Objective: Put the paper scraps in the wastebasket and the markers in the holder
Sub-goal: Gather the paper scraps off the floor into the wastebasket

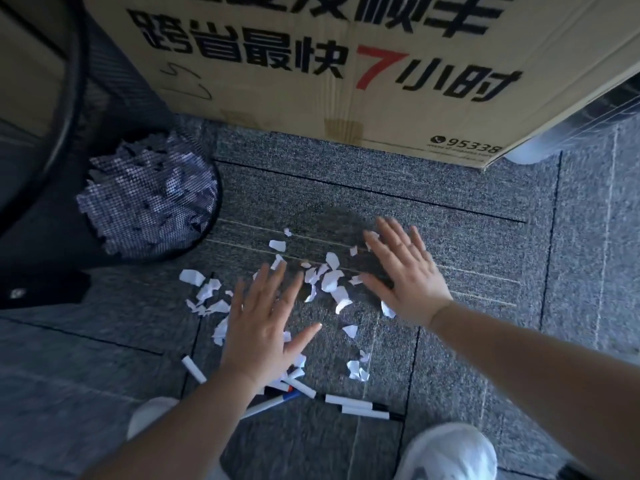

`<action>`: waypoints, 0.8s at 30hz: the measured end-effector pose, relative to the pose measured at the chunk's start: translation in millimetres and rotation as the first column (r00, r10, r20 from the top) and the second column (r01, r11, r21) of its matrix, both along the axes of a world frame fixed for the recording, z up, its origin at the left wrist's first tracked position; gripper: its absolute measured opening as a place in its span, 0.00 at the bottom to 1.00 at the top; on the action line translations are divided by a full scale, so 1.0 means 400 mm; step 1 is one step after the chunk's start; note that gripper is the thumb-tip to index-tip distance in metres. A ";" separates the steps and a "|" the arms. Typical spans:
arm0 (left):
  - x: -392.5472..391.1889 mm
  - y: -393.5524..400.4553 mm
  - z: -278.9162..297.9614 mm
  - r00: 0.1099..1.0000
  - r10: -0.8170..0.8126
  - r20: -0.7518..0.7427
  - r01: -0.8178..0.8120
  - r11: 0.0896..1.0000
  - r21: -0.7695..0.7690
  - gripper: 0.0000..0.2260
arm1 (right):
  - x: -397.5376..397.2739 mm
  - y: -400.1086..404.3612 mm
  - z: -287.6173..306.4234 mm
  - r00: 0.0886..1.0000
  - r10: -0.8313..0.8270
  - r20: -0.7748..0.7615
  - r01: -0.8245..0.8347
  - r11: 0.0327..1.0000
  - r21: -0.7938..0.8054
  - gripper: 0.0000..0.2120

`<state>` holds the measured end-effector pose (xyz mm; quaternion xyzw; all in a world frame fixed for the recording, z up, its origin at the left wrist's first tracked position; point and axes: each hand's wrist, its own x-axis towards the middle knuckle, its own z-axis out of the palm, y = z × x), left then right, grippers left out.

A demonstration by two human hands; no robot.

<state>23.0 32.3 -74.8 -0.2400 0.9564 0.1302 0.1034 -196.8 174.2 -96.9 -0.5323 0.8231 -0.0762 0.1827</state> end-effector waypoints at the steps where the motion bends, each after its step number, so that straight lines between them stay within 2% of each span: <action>1: 0.012 -0.005 0.003 0.996 0.083 0.028 -0.082 0.996 -0.024 0.34 | -0.005 -0.012 -0.001 0.997 -0.064 0.032 0.064 0.998 0.001 0.32; 4: 0.033 -0.024 0.002 0.943 0.328 0.052 -0.325 0.944 -0.053 0.34 | 0.026 -0.047 0.001 0.986 -0.106 0.125 0.107 0.994 0.003 0.32; 7: 0.047 -0.038 -0.014 0.887 0.459 0.039 -0.458 0.888 -0.036 0.35 | 0.122 -0.053 0.013 0.971 0.002 0.240 0.002 1.000 -0.019 0.30; 9: 0.052 -0.041 -0.024 0.853 0.521 0.038 -0.522 0.851 0.052 0.36 | 0.193 -0.045 0.010 0.942 0.115 0.314 -0.112 0.993 -0.027 0.29; 11: 0.047 -0.036 -0.030 0.850 0.526 0.034 -0.525 0.838 0.148 0.36 | 0.228 -0.044 0.001 0.928 0.175 0.330 -0.154 0.984 -0.090 0.26; 13: 0.049 -0.031 -0.033 0.876 0.481 -0.009 -0.469 0.858 0.207 0.36 | 0.224 -0.064 0.001 0.940 0.156 0.303 -0.120 0.984 -0.132 0.24; 17: 0.070 -0.029 -0.039 0.942 0.324 -0.082 -0.289 0.912 0.290 0.32 | 0.166 -0.135 0.002 0.972 0.174 0.160 -0.148 0.976 -0.163 0.26; 20: 0.076 -0.051 -0.031 0.947 0.284 -0.152 -0.256 0.950 0.181 0.30 | 0.136 -0.186 -0.009 0.971 0.210 0.112 -0.191 0.969 -0.159 0.26; 24: 0.055 -0.108 -0.032 0.908 0.407 -0.099 -0.394 0.910 0.133 0.34 | 0.132 -0.259 -0.019 0.970 0.231 0.075 -0.218 0.964 -0.150 0.27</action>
